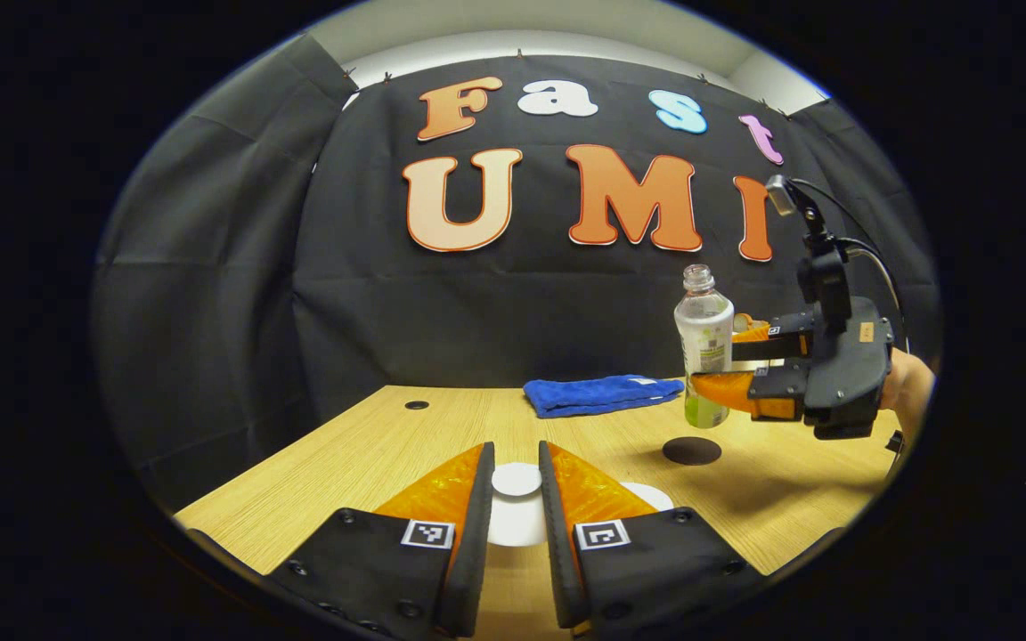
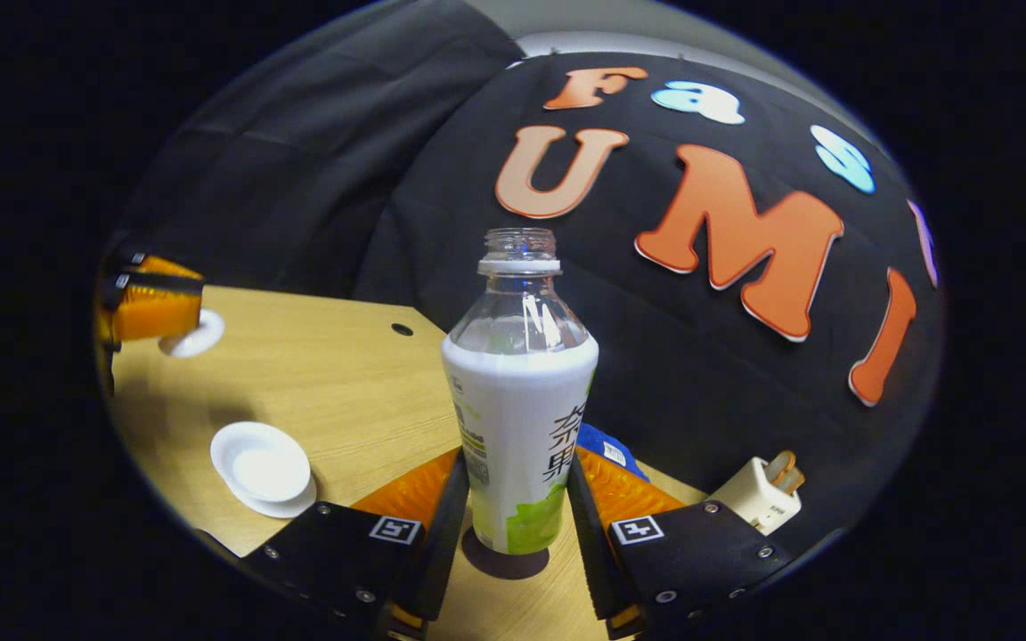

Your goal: Open the teacup lid with one hand, grasp the water bottle and pour water into the teacup with the other hand; after pouring, place the water bottle on the coaster and then close the teacup lid.

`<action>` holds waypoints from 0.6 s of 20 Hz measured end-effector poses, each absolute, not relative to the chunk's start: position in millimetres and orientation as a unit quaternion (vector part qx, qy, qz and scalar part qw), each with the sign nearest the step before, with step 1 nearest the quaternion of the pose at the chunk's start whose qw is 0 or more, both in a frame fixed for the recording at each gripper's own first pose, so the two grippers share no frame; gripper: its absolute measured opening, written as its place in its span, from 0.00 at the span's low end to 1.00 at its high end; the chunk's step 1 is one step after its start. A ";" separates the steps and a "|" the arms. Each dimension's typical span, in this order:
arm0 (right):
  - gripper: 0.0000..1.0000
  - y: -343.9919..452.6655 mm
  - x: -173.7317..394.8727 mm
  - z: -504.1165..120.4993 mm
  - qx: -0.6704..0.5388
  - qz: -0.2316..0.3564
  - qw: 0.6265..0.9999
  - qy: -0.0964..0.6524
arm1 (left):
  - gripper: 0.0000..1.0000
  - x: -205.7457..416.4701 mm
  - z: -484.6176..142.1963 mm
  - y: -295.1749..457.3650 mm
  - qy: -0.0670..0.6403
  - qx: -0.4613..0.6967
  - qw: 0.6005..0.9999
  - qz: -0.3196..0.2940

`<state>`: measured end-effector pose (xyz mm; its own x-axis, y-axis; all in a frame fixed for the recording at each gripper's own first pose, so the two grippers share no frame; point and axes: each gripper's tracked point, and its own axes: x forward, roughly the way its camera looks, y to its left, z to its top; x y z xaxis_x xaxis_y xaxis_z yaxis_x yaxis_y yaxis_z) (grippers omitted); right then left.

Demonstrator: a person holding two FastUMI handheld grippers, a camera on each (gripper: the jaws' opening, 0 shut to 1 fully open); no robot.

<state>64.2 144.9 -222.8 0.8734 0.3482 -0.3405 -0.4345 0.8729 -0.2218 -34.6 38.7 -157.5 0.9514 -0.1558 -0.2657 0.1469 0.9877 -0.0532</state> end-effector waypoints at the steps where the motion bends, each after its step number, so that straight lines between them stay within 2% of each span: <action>1: 0.63 142.1 66.0 -223.2 -0.117 0.199 0.961 0.152 | 0.35 -32.4 -156.3 36.2 0.134 -0.016 0.988 -0.078; 7: 0.63 122.2 85.1 -240.9 0.009 0.171 0.967 0.191 | 0.35 -28.9 -151.0 23.4 0.127 -0.021 0.988 -0.084; 8: 0.60 117.6 87.0 -247.5 0.020 0.167 0.965 0.199 | 0.34 -28.0 -150.7 21.2 0.128 -0.024 0.988 -0.086; 9: 0.63 114.3 88.3 -254.7 0.027 0.163 0.964 0.206 | 0.34 -27.4 -152.2 17.4 0.129 -0.025 0.988 -0.087; 12: 0.63 109.2 85.6 -277.8 0.041 0.155 0.960 0.229 | 0.34 -24.7 -154.2 9.8 0.131 -0.022 0.987 -0.091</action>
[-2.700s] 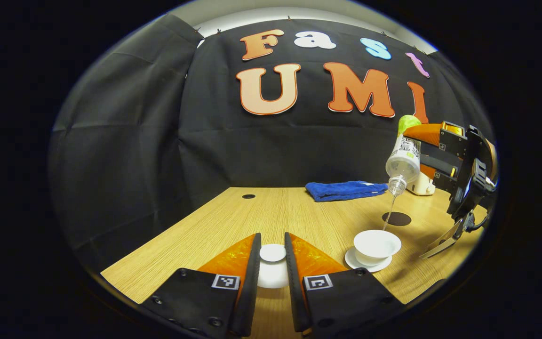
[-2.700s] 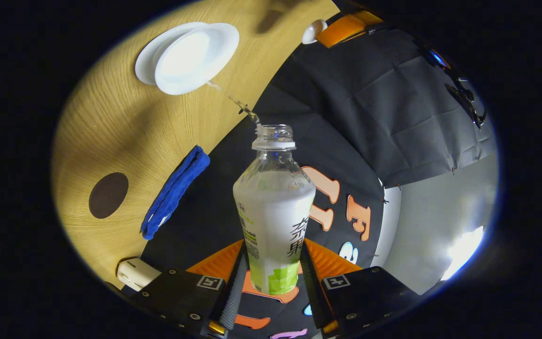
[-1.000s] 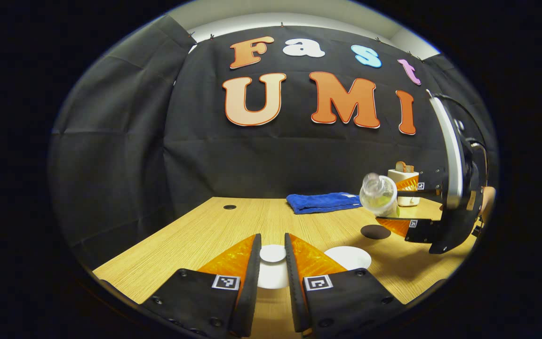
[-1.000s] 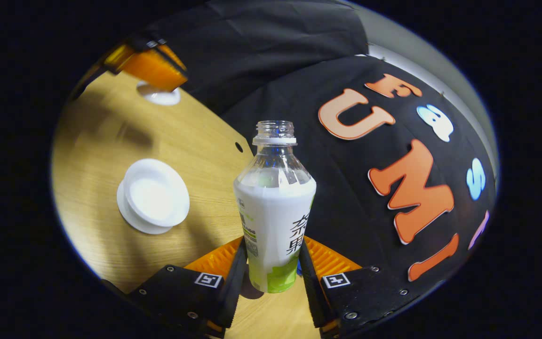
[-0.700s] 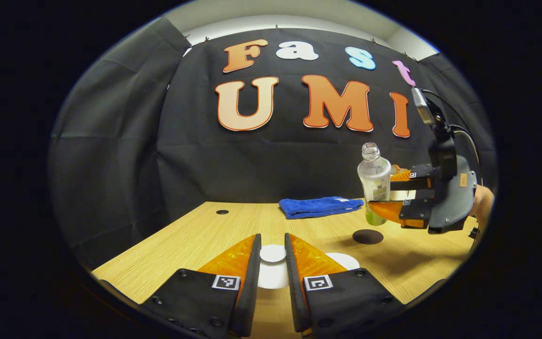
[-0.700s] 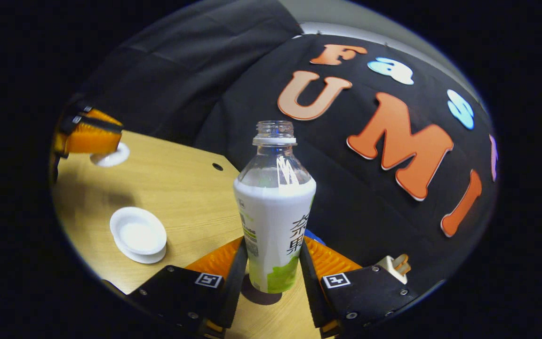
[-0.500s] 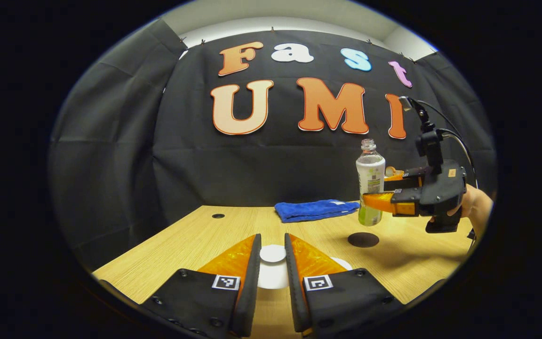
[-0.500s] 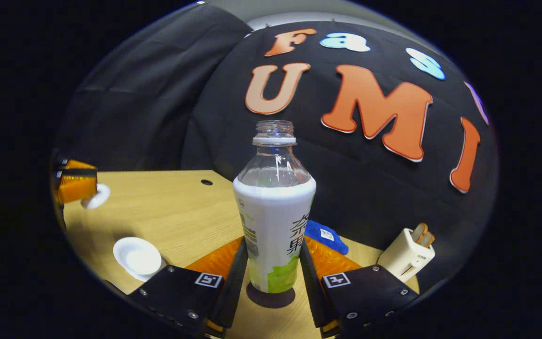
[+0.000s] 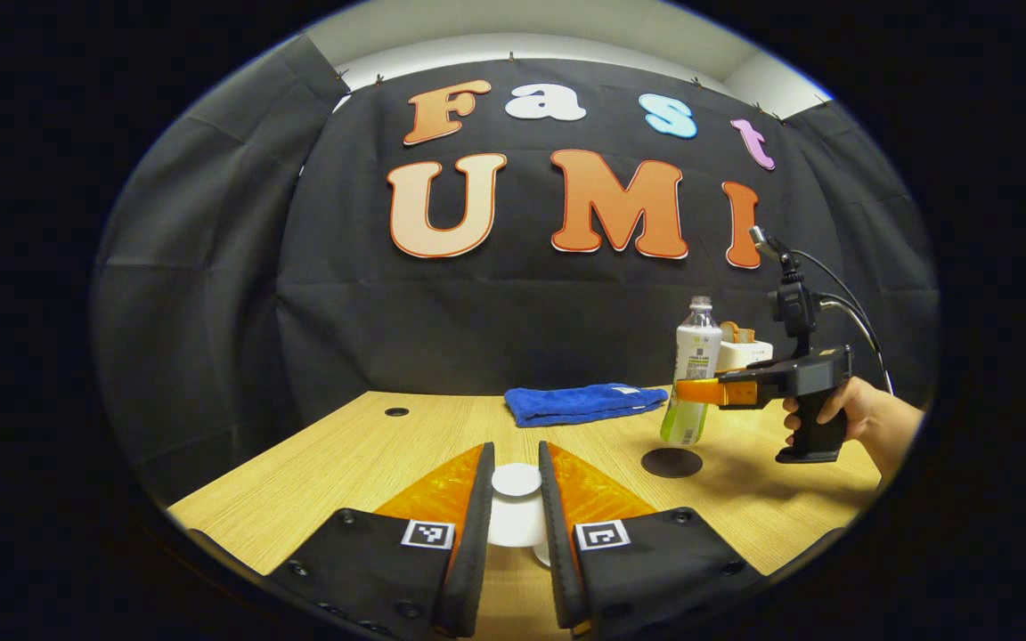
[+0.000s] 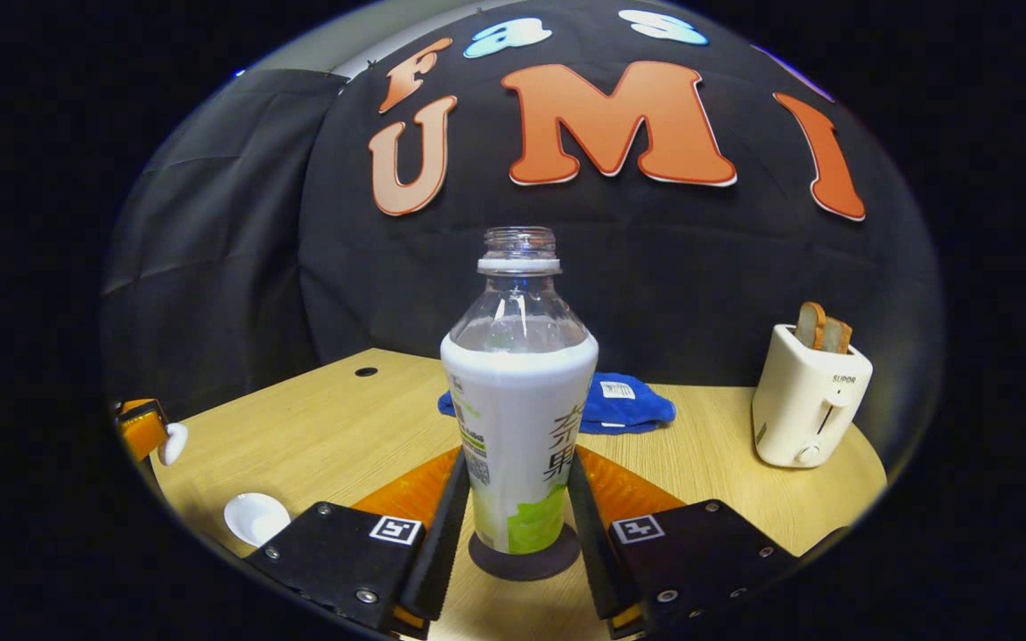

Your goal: Open the teacup lid with one hand, grasp the water bottle and pour water into the teacup with the other hand; after pouring, place the water bottle on the coaster and then close the teacup lid.

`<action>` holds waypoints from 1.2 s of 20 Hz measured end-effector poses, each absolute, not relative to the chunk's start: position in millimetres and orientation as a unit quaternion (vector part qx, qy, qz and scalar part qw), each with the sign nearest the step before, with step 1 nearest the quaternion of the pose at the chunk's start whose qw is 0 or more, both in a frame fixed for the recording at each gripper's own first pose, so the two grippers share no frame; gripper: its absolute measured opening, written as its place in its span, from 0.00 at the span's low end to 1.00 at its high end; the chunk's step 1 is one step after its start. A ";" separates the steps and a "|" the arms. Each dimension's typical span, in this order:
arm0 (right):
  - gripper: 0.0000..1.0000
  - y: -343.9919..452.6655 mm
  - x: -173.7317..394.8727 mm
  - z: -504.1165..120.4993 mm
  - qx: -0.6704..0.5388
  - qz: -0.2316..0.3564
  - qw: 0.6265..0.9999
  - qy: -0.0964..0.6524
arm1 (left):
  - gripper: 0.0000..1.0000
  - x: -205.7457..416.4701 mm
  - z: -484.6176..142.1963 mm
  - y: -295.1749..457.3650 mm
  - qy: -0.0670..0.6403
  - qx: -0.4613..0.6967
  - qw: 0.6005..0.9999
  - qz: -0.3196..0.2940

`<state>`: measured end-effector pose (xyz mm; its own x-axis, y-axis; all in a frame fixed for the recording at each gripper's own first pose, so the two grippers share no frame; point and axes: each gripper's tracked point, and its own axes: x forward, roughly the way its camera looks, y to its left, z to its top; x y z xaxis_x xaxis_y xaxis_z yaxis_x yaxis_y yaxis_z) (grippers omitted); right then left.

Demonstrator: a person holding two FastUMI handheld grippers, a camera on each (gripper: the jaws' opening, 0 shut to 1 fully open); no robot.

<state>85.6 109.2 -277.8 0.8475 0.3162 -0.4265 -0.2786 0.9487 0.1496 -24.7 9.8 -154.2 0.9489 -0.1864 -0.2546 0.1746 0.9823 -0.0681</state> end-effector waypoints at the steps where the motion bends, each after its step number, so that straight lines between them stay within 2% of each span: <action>1: 0.63 108.1 83.9 -286.4 0.044 0.156 0.958 0.237 | 0.34 -24.0 -155.2 6.6 0.132 -0.021 0.987 -0.093; 12: 0.63 110.2 78.6 -310.7 0.025 0.163 0.955 0.248 | 0.35 -16.2 -176.9 -29.4 0.159 -0.018 0.980 -0.116; 20: 0.68 109.4 73.2 -318.0 0.018 0.173 0.953 0.250 | 0.36 -14.6 -219.6 -54.1 0.202 -0.015 0.970 -0.138; 24: 0.80 104.8 69.9 -313.4 0.020 0.171 0.955 0.243 | 0.36 -14.1 -230.7 -59.0 0.218 -0.012 0.966 -0.141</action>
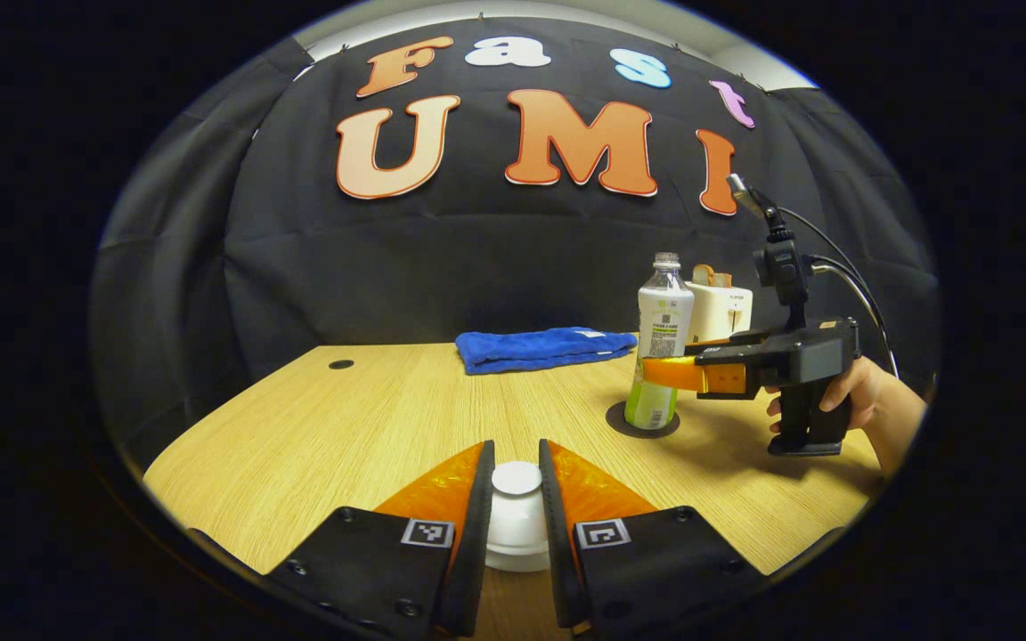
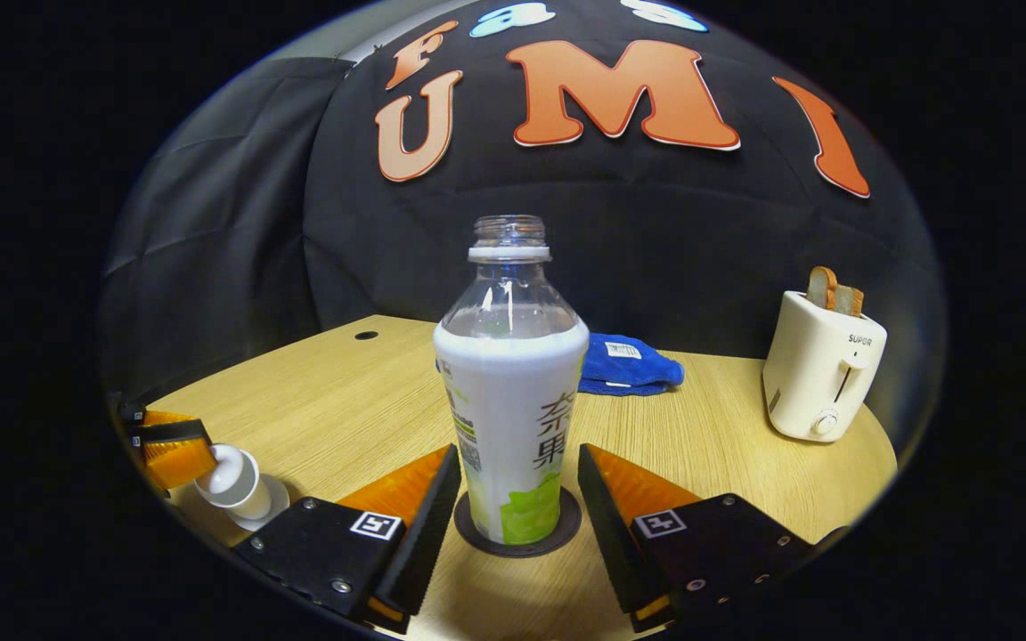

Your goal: Open the teacup lid with one hand, grasp the water bottle and pour water into the teacup with the other hand; after pouring, place the water bottle on the coaster and then close the teacup lid.

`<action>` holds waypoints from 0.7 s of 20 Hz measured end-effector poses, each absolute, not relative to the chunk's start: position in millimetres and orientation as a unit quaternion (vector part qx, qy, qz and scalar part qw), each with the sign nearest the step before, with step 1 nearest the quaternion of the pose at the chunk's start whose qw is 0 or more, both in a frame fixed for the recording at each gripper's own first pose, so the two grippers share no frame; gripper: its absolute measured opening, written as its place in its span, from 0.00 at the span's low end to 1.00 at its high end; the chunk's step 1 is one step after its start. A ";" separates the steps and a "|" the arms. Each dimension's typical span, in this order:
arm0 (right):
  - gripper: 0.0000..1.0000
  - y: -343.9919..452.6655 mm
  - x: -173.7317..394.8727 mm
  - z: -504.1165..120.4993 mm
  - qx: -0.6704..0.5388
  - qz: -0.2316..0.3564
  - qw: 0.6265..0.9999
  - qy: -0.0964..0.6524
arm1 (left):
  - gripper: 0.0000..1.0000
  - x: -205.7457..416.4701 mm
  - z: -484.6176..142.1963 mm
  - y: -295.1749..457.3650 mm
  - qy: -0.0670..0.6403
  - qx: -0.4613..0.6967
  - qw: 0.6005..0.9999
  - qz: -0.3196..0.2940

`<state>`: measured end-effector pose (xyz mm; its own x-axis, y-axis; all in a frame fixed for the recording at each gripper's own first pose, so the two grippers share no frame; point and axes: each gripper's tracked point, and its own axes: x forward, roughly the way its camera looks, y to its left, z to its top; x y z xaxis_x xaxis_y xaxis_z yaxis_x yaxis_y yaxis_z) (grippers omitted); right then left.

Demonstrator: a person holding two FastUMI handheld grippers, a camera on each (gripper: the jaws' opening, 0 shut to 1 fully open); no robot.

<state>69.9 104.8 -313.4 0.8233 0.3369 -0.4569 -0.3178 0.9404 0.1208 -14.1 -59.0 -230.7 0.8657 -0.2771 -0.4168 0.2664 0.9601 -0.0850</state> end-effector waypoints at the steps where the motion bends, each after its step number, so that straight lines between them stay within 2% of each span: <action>1: 0.83 102.6 68.6 -312.1 0.019 0.171 0.955 0.240 | 0.36 -14.7 -232.3 -61.1 0.220 -0.010 0.965 -0.142; 8: 0.87 87.7 54.6 -290.1 0.005 0.167 0.962 0.216 | 0.34 -16.3 -237.8 -61.5 0.230 0.014 0.964 -0.134; 9: 0.88 86.0 51.3 -285.0 0.007 0.166 0.963 0.210 | 0.39 -16.6 -236.1 -62.1 0.227 0.014 0.964 -0.136; 10: 0.88 83.8 48.7 -280.0 0.009 0.165 0.965 0.205 | 0.39 -15.8 -233.1 -61.8 0.223 0.016 0.965 -0.135; 14: 0.88 72.4 36.6 -256.0 0.021 0.154 0.971 0.180 | 0.66 -13.9 -217.4 -52.9 0.204 0.019 0.971 -0.121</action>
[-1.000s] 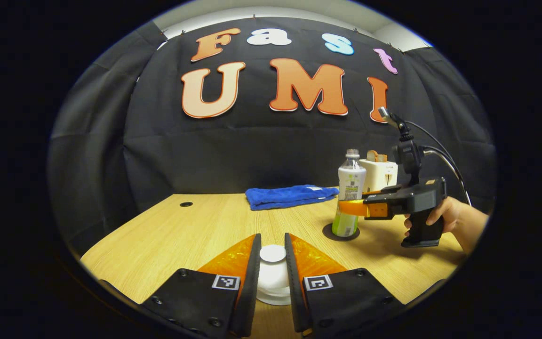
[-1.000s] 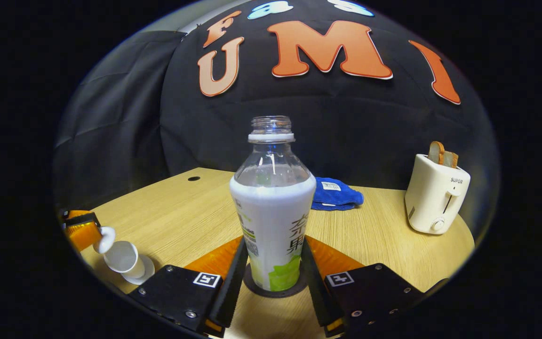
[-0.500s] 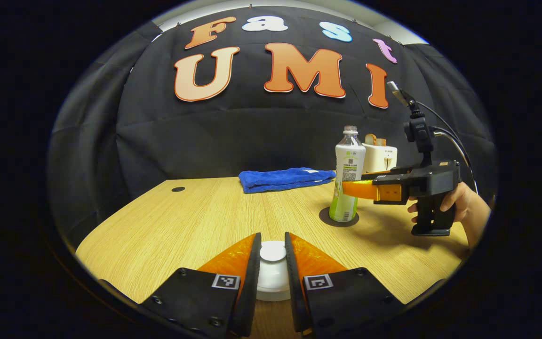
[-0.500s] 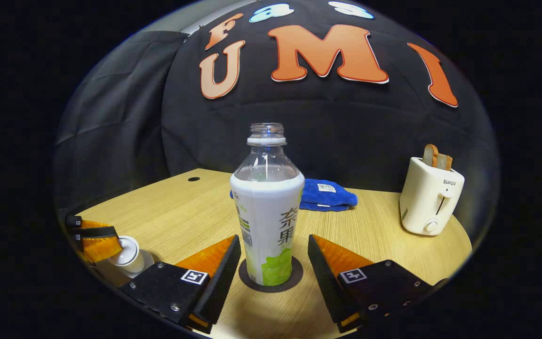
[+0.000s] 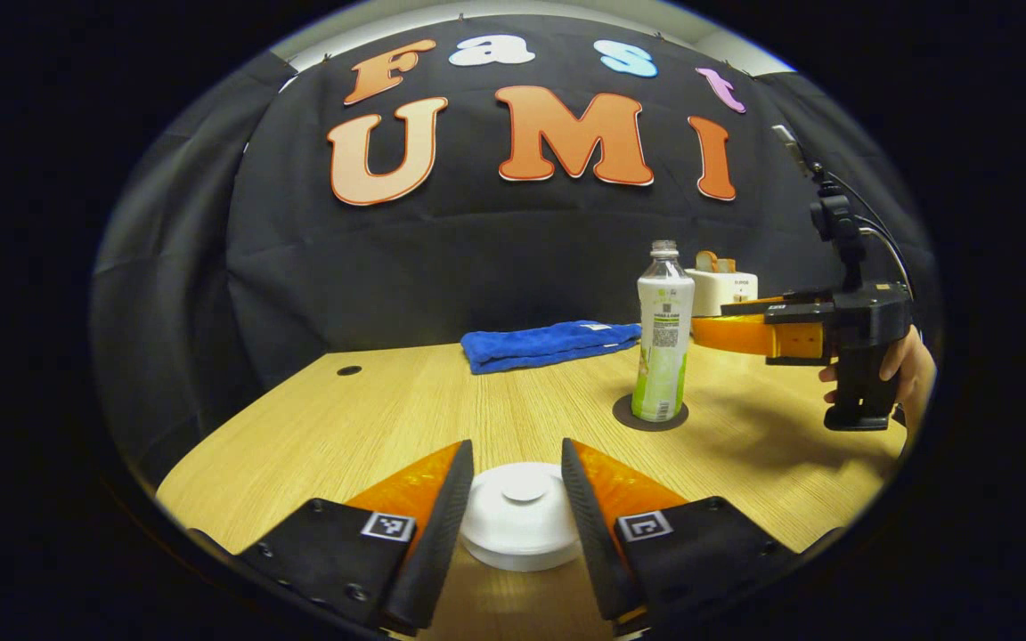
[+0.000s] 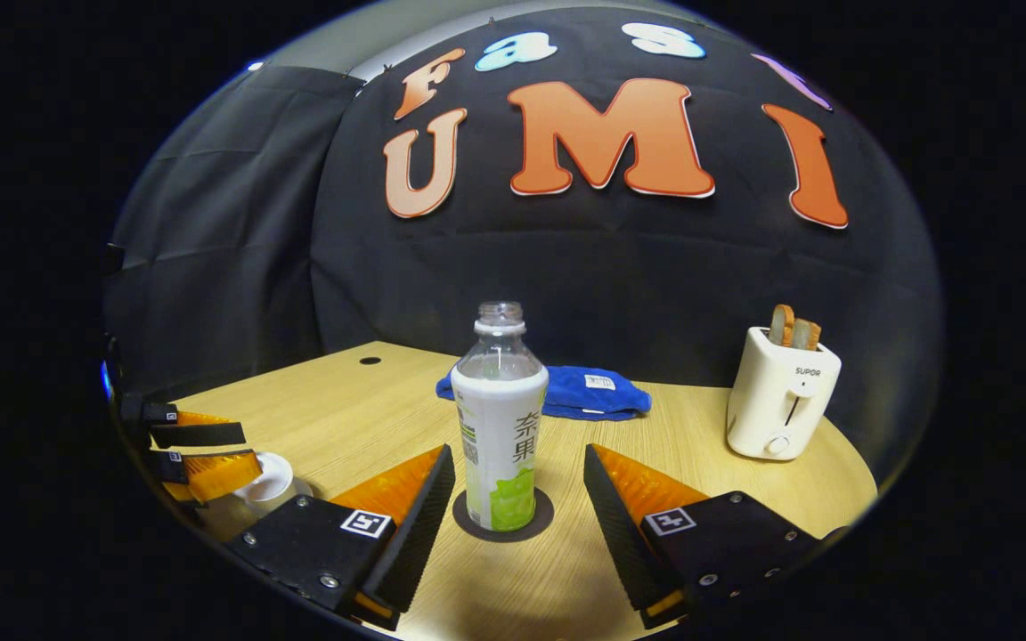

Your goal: Open the teacup lid with one hand, grasp the water bottle and pour water into the teacup with the other hand; after pouring, place the water bottle on the coaster and then close the teacup lid.

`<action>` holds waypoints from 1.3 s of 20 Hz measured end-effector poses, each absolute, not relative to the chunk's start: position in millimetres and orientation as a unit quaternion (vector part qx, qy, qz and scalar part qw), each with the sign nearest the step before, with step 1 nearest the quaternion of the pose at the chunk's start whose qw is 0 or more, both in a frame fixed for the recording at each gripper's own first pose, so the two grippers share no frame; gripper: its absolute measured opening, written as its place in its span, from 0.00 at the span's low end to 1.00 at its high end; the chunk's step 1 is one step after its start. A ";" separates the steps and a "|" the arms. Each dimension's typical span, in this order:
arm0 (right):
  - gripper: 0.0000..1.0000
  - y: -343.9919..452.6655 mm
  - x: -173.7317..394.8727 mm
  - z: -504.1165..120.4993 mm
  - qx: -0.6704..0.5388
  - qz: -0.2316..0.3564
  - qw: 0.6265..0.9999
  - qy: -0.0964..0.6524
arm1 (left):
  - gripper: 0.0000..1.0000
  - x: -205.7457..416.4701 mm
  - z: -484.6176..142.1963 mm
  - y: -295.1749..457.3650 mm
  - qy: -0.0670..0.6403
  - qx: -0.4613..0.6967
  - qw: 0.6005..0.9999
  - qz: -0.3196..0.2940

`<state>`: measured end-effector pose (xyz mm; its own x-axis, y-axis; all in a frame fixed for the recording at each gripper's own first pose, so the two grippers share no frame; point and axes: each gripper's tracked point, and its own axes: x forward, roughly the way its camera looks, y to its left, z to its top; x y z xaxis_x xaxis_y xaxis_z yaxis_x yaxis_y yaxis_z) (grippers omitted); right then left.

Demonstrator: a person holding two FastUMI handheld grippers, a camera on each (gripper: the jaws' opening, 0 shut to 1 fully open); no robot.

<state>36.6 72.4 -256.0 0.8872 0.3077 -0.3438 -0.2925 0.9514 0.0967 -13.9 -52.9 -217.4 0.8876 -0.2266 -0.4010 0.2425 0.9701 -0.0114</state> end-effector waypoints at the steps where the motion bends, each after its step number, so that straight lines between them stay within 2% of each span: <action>1: 0.88 68.9 33.7 -248.4 0.021 0.152 0.973 0.172 | 0.73 -12.2 -210.6 -50.6 0.197 0.018 0.974 -0.114; 5: 0.90 52.0 16.0 -217.3 0.014 0.134 0.982 0.132 | 0.86 -3.9 -177.4 -42.3 0.161 0.001 0.983 -0.088; 8: 0.90 44.0 2.4 -197.4 0.030 0.122 0.986 0.110 | 0.84 2.2 -147.4 -39.6 0.131 -0.012 0.988 -0.074; 9: 0.90 39.9 -1.9 -192.4 0.039 0.117 0.987 0.105 | 0.89 3.8 -137.3 -40.3 0.122 -0.017 0.990 -0.072; 13: 0.94 15.3 -20.3 -184.7 0.031 0.081 0.992 0.088 | 0.89 6.0 -105.8 -39.7 0.084 -0.023 0.995 -0.056; 17: 0.95 1.7 -37.9 -173.8 0.023 0.057 0.995 0.076 | 0.96 4.9 -82.9 -45.5 0.054 -0.033 0.997 -0.046; 21: 0.95 -13.5 -48.0 -156.5 0.010 0.021 0.999 0.049 | 0.94 3.4 -63.5 -51.1 0.029 -0.046 0.997 -0.047; 22: 0.95 -15.0 -50.2 -151.7 0.004 0.017 0.999 0.042 | 0.97 2.7 -60.5 -52.5 0.024 -0.046 0.997 -0.049; 24: 0.95 -14.6 -53.8 -147.9 0.002 0.014 0.999 0.036 | 0.99 1.9 -57.1 -53.1 0.019 -0.043 0.998 -0.049; 26: 0.95 -9.8 -56.3 -145.3 0.008 0.019 0.999 0.030 | 0.95 -1.4 -57.3 -56.4 0.018 -0.046 0.997 -0.051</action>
